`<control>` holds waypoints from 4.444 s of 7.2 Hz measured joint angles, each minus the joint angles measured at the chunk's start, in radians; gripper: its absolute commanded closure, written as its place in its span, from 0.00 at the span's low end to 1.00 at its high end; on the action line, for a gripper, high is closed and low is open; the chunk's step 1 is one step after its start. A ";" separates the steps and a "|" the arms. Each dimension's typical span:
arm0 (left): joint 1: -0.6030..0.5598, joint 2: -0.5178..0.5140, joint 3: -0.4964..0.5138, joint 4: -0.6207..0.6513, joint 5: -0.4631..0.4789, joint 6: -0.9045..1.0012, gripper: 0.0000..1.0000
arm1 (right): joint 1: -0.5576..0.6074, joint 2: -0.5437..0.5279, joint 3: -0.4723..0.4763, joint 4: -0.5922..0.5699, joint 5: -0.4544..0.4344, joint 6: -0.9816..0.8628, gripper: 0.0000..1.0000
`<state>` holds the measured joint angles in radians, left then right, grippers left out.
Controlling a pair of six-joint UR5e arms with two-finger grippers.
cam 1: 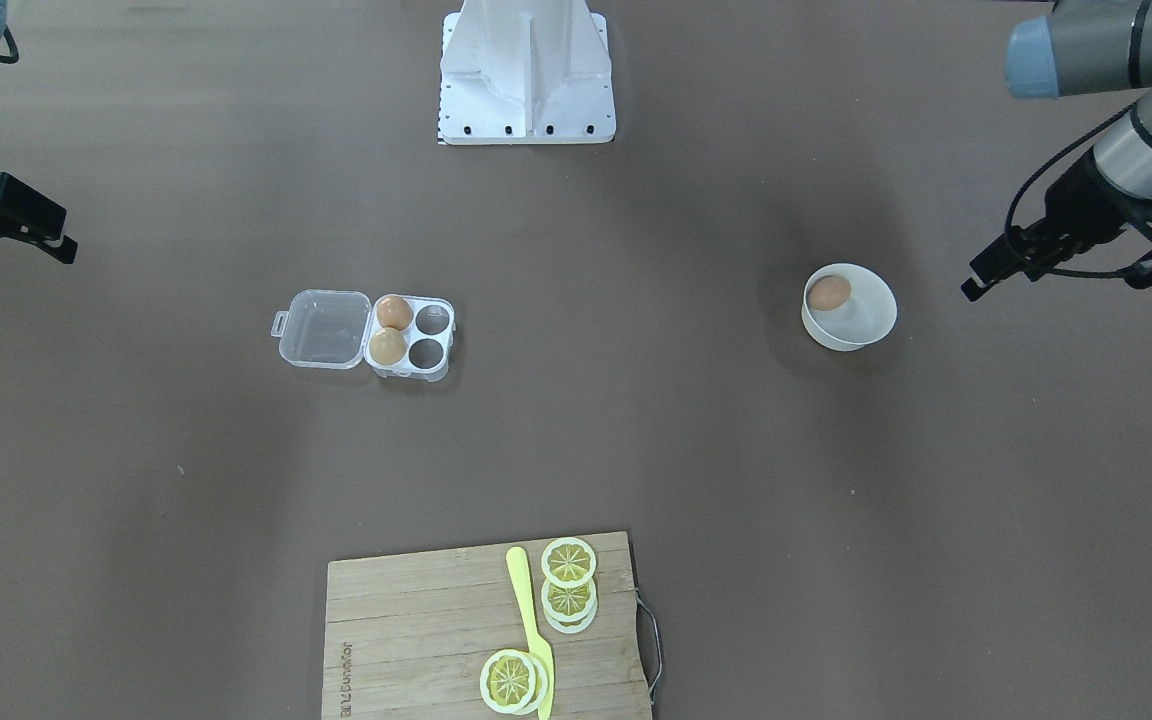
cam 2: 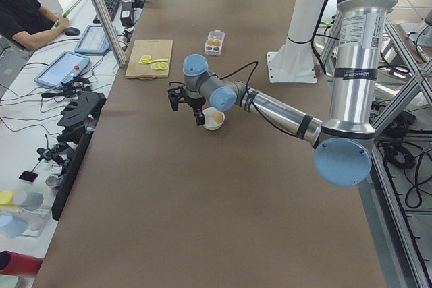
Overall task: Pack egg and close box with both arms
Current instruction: 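Move the left gripper over the white bowl while the right arm advances, then lower the left gripper into the white bowl and grasp the brown egg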
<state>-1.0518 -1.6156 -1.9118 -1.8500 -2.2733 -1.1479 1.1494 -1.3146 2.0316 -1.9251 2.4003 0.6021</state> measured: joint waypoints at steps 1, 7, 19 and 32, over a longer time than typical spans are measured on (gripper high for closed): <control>0.036 -0.001 -0.005 -0.016 0.011 -0.036 0.24 | -0.016 0.007 -0.002 0.000 -0.001 0.013 0.00; 0.211 -0.041 0.018 -0.039 0.095 -0.061 0.32 | -0.057 0.052 -0.003 0.000 0.004 0.072 0.00; 0.276 -0.055 0.117 -0.099 0.124 -0.061 0.29 | -0.070 0.074 0.003 0.000 0.006 0.096 0.00; 0.307 -0.080 0.153 -0.100 0.125 -0.187 0.21 | -0.070 0.085 0.004 0.000 0.006 0.096 0.00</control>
<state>-0.7445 -1.6955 -1.7585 -1.9502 -2.1481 -1.3346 1.0795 -1.2299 2.0360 -1.9252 2.4062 0.6980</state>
